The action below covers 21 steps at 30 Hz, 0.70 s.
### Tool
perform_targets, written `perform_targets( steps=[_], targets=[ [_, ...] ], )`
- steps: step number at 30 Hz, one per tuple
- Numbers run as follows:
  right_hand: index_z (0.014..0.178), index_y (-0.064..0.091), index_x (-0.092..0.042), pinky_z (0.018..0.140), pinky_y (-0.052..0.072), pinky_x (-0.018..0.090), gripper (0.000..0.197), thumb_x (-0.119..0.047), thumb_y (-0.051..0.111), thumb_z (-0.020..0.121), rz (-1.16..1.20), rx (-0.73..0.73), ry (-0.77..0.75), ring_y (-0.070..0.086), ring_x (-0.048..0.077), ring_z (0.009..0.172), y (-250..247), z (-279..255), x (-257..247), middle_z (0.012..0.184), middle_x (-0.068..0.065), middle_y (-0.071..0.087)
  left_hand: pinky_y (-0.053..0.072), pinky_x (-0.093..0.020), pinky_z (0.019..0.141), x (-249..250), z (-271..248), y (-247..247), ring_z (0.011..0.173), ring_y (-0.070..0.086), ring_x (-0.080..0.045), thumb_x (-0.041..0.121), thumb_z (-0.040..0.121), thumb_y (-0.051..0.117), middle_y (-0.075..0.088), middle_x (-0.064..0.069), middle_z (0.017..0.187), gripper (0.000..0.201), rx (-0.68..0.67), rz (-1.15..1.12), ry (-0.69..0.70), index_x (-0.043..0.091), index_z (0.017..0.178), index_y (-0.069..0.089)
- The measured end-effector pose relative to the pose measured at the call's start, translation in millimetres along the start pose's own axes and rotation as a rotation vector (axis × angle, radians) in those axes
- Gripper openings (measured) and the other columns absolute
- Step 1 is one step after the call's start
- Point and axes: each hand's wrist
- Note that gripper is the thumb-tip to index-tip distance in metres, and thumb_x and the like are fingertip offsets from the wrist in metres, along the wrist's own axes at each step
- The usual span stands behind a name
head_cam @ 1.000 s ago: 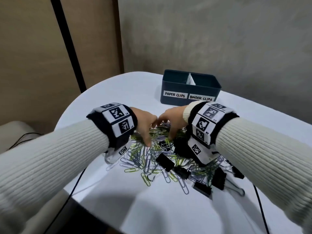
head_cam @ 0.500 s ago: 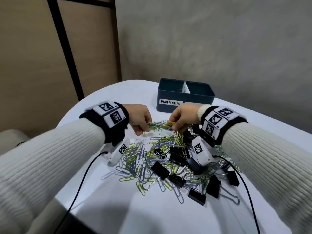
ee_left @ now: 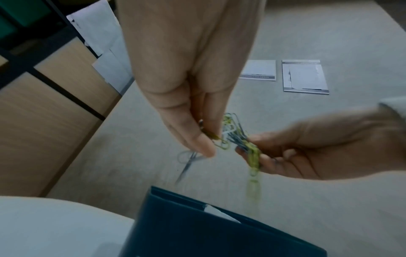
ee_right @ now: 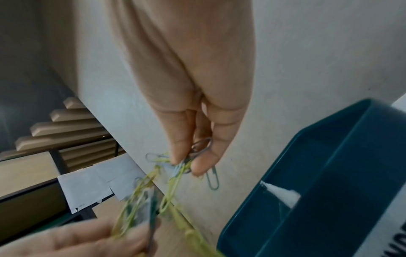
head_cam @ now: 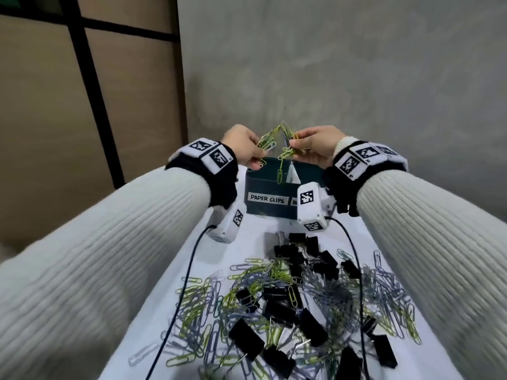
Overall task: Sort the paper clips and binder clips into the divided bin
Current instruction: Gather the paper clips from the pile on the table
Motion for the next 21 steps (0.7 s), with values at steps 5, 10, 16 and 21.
perform_targets(
  steps=[5,10,16,21],
  targets=[
    [0.065,0.053,-0.012,0.057,0.056,0.026,0.028,0.006,0.060,0.086,-0.108,0.172,0.012,0.054,0.017,0.060,27,29,23,0.075,0.009,0.058,0.057,-0.039,0.085,-3,23,33,0.089,0.070,-0.027,0.005,0.083,0.067,0.072,-0.017,0.091,0.009,0.157,0.223,0.002,-0.002,0.087,0.071],
    [0.123,0.060,-0.005,0.095,0.050,0.036,0.034,-0.008,0.050,0.090,-0.542,0.095,-0.020,0.060,0.028,0.111,33,31,39,0.124,0.015,0.060,0.048,-0.033,0.096,-8,23,40,0.116,0.060,-0.030,0.005,0.090,0.057,0.065,-0.014,0.123,0.031,0.070,0.522,0.026,0.002,0.120,0.065],
    [0.067,0.061,-0.015,0.056,0.050,0.028,0.027,0.001,0.050,0.086,-0.491,0.061,-0.142,0.061,0.021,0.062,33,-7,28,0.074,0.010,0.064,0.052,-0.027,0.061,-22,-19,9,0.069,0.061,-0.019,0.006,0.083,0.063,0.066,-0.010,0.084,0.013,-0.080,0.393,0.069,0.008,0.093,0.071],
    [0.119,0.062,-0.004,0.068,0.052,0.029,0.030,-0.005,0.054,0.090,-1.141,-0.508,0.118,0.061,0.022,0.074,48,-51,44,0.084,0.009,0.066,0.055,-0.036,0.079,-51,-42,25,0.090,0.059,-0.022,-0.002,0.087,0.054,0.061,-0.011,0.115,0.042,-0.511,0.638,-0.025,0.008,0.128,0.057]
  ],
)
Point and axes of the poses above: each hand's wrist, its own z-axis towards the middle knuckle, its own y-axis out of the palm, x = y × z
